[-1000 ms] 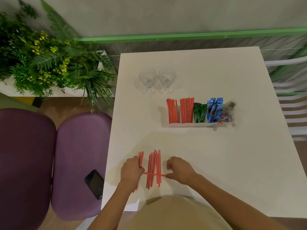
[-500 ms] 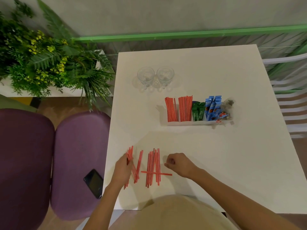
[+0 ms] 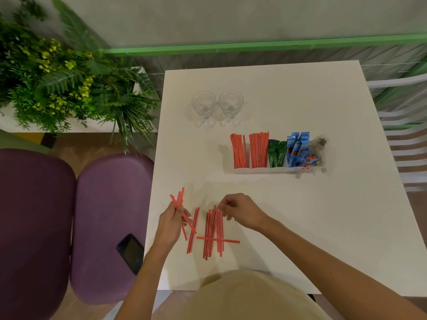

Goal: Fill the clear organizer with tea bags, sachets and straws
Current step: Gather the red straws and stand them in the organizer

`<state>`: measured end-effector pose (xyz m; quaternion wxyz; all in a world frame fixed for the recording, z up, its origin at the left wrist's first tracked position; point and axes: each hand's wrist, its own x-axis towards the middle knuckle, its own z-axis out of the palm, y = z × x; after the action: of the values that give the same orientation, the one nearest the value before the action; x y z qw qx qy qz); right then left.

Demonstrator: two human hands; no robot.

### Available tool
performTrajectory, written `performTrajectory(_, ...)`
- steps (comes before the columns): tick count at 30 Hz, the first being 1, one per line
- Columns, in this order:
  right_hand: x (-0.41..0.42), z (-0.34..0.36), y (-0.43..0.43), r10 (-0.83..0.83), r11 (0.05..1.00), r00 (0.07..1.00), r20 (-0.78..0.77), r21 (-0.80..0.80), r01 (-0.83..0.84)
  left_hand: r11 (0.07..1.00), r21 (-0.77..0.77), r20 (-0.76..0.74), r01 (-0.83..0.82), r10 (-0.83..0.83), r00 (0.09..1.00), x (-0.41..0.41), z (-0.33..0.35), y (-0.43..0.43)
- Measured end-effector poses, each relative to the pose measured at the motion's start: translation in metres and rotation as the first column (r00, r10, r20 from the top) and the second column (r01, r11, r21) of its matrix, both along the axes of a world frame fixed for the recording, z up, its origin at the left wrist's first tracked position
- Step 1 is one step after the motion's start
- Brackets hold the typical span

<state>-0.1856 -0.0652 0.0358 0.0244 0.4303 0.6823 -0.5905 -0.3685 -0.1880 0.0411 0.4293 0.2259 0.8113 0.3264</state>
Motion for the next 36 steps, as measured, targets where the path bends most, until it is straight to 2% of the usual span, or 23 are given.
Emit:
performTrajectory(3,-0.007,0.008,0.006,-0.028,1.0,0.999,-0.038,-0.015,0.027,1.0,0.027,0.075,0.011,-0.013,0.997,0.004,0.006,0.004)
performTrajectory(5,-0.011,0.013,0.011,-0.058,0.998,0.997,-0.055,-0.027,0.057,0.996,0.025,0.096,0.084,-0.086,0.992,0.012,0.009,0.006)
performTrajectory(9,-0.017,0.017,0.016,-0.071,0.997,0.996,-0.062,-0.041,0.069,0.975,0.023,0.043,0.221,-0.222,0.974,0.029,0.01,0.01)
performTrajectory(15,-0.02,0.018,0.006,0.027,0.999,0.996,-0.09,-0.029,-0.029,0.907,-0.054,0.001,0.418,-0.418,0.908,0.051,0.015,0.013)
performTrajectory(18,-0.014,0.009,-0.004,0.04,0.998,0.993,-0.114,-0.036,-0.044,0.896,-0.082,0.005,0.437,-0.438,0.899,0.057,0.018,0.015)
performTrajectory(26,0.003,-0.002,-0.026,-0.082,0.989,0.986,-0.148,-0.132,0.063,0.863,-0.083,0.054,0.499,-0.496,0.867,0.065,0.019,0.004)
performTrajectory(30,0.009,-0.003,-0.034,-0.04,0.987,0.99,-0.136,-0.158,0.018,0.837,-0.095,0.069,0.539,-0.535,0.842,0.068,0.018,0.002)
performTrajectory(36,0.02,0.003,-0.022,-0.097,0.982,0.985,-0.141,-0.178,0.071,0.874,-0.001,0.05,0.486,-0.486,0.873,0.072,0.012,0.007)
